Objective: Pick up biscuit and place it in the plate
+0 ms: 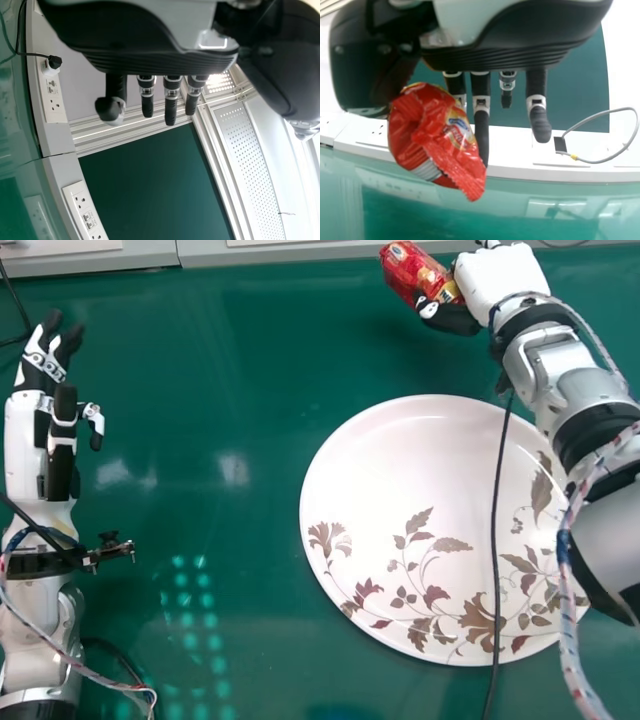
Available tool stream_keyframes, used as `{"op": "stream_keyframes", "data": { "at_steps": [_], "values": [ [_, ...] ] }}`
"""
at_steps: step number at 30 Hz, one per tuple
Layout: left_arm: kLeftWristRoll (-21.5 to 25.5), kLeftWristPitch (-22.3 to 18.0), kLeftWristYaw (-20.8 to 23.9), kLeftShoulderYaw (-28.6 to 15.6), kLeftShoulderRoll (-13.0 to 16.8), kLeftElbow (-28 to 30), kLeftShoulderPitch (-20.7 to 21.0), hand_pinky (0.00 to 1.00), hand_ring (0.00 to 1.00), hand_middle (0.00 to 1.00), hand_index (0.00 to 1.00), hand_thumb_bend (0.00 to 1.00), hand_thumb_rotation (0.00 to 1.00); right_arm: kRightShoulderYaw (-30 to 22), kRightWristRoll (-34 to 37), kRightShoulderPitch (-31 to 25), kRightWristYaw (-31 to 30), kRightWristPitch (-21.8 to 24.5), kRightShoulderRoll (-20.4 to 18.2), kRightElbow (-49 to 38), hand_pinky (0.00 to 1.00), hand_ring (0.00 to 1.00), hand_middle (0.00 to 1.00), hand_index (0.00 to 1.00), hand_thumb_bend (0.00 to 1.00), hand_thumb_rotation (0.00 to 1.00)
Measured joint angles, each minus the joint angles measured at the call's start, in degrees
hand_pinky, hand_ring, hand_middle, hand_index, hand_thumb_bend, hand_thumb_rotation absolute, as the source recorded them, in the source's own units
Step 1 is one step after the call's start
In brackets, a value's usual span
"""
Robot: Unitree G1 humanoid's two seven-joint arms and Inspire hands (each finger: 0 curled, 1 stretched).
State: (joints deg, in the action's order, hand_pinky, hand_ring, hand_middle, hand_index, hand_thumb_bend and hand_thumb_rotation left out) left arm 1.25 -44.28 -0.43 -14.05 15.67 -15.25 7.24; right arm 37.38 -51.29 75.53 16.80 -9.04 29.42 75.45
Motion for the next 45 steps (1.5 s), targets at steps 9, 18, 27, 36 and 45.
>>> {"op": "stream_keyframes", "data": {
  "at_steps": [9, 18, 27, 36, 45],
  "values": [
    [1.2, 0.1, -1.7, 0.2, -0.1, -1.8, 1.0, 0.00, 1.00, 0.97, 1.00, 1.00, 0.86, -0.4, -0.1, 0.0, -1.0, -1.2, 3.4, -3.3, 0.07, 0.12, 0.43, 0.48, 0.52, 0.00],
    [1.7, -0.3, -2.6, 0.7, -0.4, -5.7, 3.4, 0.00, 1.00, 0.96, 1.00, 1.00, 0.85, -6.5, 2.1, -7.7, 0.1, -8.7, 13.1, -20.8, 0.05, 0.09, 0.45, 0.48, 0.52, 0.00],
    [2.3, -0.5, -4.6, 1.3, -0.3, -8.4, 4.6, 0.00, 1.00, 0.97, 1.00, 1.00, 0.85, -18.6, 7.6, -27.3, -14.5, -3.6, 22.0, -51.9, 0.05, 0.09, 0.46, 0.48, 0.52, 0.00],
    [2.3, -3.4, -5.5, 1.7, -0.4, -12.7, 6.8, 0.00, 1.00, 0.96, 1.00, 1.00, 0.85, -31.1, 10.4, -45.3, -21.6, -1.0, 25.2, -73.7, 0.07, 0.11, 0.47, 0.47, 0.52, 0.00],
    [2.7, -4.2, -6.2, 1.7, -0.3, -14.6, 7.4, 0.00, 1.00, 0.98, 1.00, 1.00, 0.85, -47.0, 10.8, -70.2, -27.4, 2.6, 24.5, -96.0, 0.14, 0.42, 0.47, 0.47, 0.51, 0.00]
  ]
}}
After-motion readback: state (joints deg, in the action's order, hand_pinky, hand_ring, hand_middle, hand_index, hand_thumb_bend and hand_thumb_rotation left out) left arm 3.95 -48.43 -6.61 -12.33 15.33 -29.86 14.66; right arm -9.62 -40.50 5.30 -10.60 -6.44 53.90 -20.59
